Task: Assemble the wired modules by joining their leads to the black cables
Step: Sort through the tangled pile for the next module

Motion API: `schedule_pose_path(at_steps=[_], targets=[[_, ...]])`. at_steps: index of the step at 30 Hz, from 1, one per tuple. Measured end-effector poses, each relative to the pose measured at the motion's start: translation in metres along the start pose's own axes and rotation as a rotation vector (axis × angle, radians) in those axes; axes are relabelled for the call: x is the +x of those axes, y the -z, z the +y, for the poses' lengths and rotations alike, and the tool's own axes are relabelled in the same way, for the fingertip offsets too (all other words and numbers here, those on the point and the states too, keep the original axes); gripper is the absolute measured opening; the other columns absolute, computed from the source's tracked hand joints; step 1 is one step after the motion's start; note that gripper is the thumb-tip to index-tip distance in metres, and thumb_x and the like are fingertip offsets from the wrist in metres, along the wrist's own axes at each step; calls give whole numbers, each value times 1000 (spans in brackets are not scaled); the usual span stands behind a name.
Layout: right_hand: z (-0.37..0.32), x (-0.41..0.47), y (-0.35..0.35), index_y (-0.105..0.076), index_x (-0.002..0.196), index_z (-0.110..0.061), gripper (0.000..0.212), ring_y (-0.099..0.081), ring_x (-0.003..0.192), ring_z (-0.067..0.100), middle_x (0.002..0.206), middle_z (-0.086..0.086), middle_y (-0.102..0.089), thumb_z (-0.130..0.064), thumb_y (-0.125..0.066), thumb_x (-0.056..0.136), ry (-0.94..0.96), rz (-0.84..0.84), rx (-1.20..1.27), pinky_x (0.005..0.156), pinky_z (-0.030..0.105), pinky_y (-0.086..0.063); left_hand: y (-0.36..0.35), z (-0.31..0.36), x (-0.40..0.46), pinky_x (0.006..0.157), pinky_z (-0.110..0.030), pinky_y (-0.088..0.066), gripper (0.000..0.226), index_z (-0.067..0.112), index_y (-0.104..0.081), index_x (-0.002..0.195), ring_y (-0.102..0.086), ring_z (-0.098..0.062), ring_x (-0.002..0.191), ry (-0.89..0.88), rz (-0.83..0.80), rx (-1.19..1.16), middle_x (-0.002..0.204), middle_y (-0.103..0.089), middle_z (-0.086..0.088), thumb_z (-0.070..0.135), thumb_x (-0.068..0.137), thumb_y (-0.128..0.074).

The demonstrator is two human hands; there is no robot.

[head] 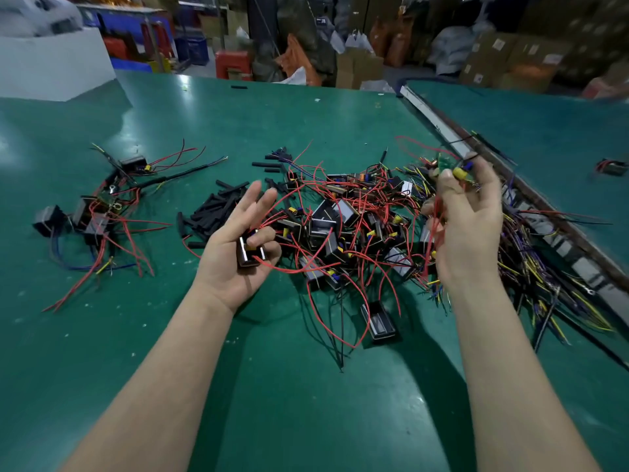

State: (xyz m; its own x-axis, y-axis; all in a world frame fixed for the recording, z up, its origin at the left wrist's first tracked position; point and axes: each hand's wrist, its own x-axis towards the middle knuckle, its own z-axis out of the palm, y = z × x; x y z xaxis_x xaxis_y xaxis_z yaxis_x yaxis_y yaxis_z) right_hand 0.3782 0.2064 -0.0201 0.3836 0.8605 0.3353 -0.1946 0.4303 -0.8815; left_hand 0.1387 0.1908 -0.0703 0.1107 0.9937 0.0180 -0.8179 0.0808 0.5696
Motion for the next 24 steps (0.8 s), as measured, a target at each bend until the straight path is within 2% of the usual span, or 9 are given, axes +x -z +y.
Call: schedule_pose_path(at_steps=[2,4,6,8,12,14,16,20,24], targets=[[5,0,0,-37,140,-16,46,-60,88,12,112,3,-59,-11,-53,98,138,-48,-202,76,24,-52,1,-1,-1,56,-14,-25,52,26,-66,109,-35,-1,42,41,-65,7,114,-68,9,17,60,-82],[16,-1,-1,-15,153,-14,63,-47,124,12,144,3,-44,-19,-49,100,165,-219,-544,108,28,-36,2,-2,-3,55,-14,-26,45,24,-67,111,-33,0,42,104,-156,22,118,-67,8,17,67,-76],[30,-4,-3,1,154,-15,73,-39,128,11,141,-3,-42,-25,-49,100,87,-434,-806,101,12,-23,2,-2,-6,53,-14,-31,36,21,-69,111,-28,0,43,181,-273,23,120,-67,6,16,75,-67],[39,-6,-4,4,153,-14,76,-41,129,13,143,-1,-44,-20,-50,100,20,-528,-880,91,7,-21,4,-2,-9,54,-16,-33,33,17,-69,113,-26,-1,45,248,-390,4,120,-67,1,13,80,-63],[40,-3,0,-29,149,-19,60,-53,93,-15,112,-13,-61,-14,-56,95,40,-357,-720,85,9,-37,5,-2,-11,56,-17,-33,33,15,-70,112,-26,-2,45,264,-444,8,117,-69,-1,12,80,-66],[37,-3,-1,-48,135,-20,44,-54,82,-15,97,-16,-62,-15,-60,93,91,-275,-662,82,11,-39,6,-2,-11,55,-16,-35,33,17,-71,110,-25,-2,44,247,-422,52,115,-70,1,14,76,-69],[30,-6,-1,-55,123,-29,32,-58,90,-9,97,-14,-65,-25,-64,92,57,-396,-531,89,16,-43,8,-3,-10,58,-18,-35,33,15,-70,113,-27,-2,45,279,-471,13,117,-69,-1,12,81,-65],[20,-23,-11,-63,110,-39,32,-63,105,5,106,-8,-71,-54,-61,82,-136,-873,-436,94,20,-48,10,-2,-8,59,-18,-35,33,14,-67,117,-28,-2,46,270,-481,-78,121,-67,-3,9,85,-61],[16,-25,-18,-67,94,-30,15,-66,78,6,73,-11,-70,-38,-55,89,33,-700,-438,79,18,-50,10,2,-5,56,-13,-32,43,24,-67,113,-40,-1,40,145,-339,-63,112,-70,1,20,72,-77]])
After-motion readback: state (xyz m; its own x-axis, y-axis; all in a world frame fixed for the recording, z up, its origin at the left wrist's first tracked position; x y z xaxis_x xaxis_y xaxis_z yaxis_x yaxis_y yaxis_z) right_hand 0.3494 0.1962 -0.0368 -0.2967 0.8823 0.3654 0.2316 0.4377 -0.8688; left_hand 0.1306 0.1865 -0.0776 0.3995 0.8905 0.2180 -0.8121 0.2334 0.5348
